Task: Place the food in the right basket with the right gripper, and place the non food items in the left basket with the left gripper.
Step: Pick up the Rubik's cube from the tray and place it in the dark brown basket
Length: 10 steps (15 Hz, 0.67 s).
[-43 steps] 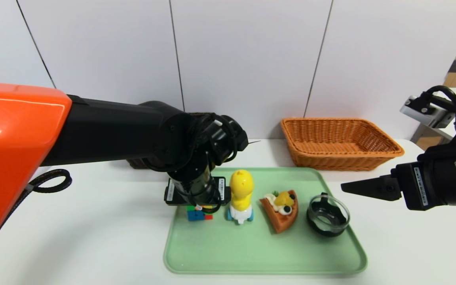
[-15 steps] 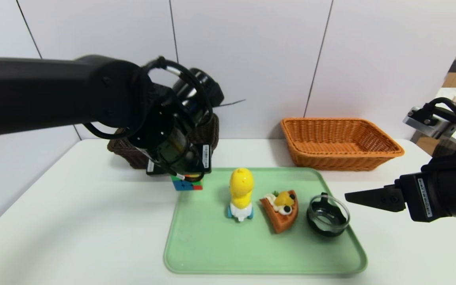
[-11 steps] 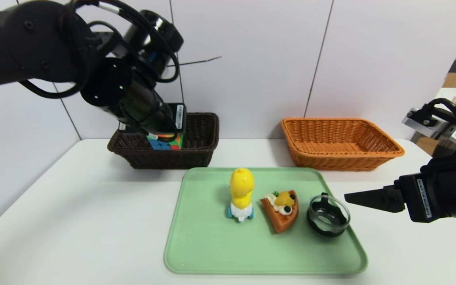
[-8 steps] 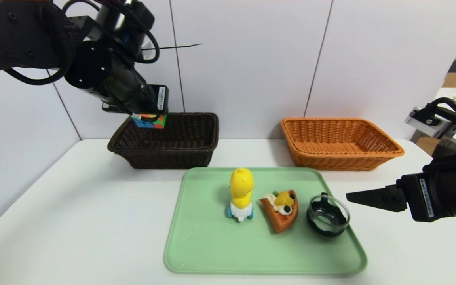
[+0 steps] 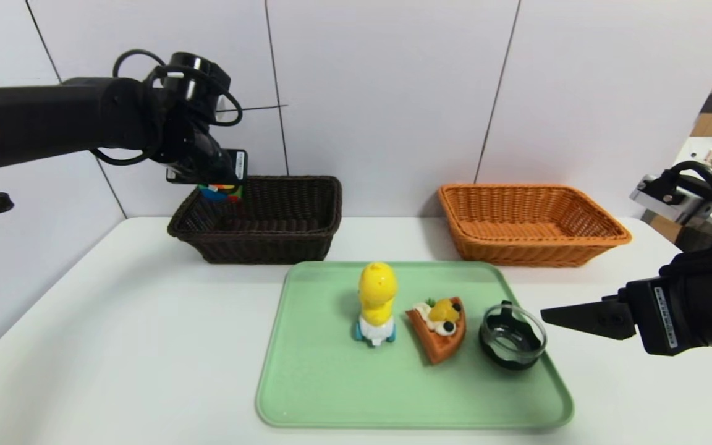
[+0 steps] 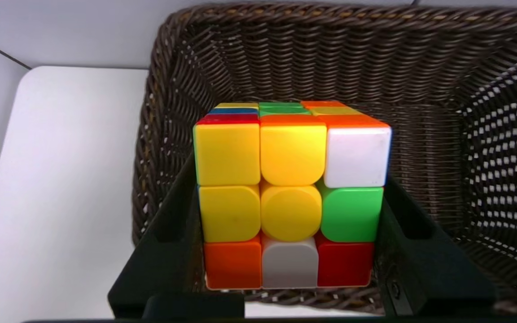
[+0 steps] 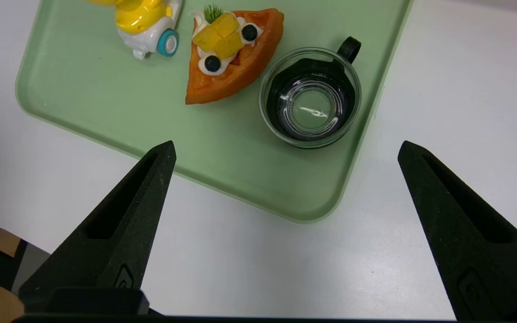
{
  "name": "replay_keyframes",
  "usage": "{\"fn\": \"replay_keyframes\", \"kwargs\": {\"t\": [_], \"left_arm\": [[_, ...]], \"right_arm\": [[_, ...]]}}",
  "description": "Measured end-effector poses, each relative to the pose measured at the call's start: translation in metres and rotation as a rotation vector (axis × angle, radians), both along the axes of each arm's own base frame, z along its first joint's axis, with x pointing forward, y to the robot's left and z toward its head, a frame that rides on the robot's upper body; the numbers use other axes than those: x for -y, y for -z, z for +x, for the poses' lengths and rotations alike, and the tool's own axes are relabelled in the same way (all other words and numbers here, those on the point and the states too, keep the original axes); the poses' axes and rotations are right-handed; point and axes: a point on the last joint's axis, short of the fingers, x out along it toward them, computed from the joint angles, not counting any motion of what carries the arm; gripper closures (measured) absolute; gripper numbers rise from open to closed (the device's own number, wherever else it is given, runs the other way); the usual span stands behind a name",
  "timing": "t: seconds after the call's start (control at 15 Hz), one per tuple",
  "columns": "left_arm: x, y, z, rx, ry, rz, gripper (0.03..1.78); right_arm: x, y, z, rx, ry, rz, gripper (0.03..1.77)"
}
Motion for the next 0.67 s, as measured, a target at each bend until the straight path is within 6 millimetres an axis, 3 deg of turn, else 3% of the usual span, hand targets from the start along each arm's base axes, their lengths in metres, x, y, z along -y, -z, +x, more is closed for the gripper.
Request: {"fn": "replay_keyframes", "kwargs": {"t": [0.4, 0.67], "left_arm": [[-0.013, 0.047, 0.036, -0.071, -0.019, -0.01, 0.81], [-0.021, 0.059, 0.043, -0.098, -0.039, -0.005, 0.52]], "right_arm": [[0.0, 0.002, 0.001, 0.014, 0.0, 0.006, 0.09], [-0.001, 0.006, 0.001, 0.015, -0.001, 0.007, 0.09]]}}
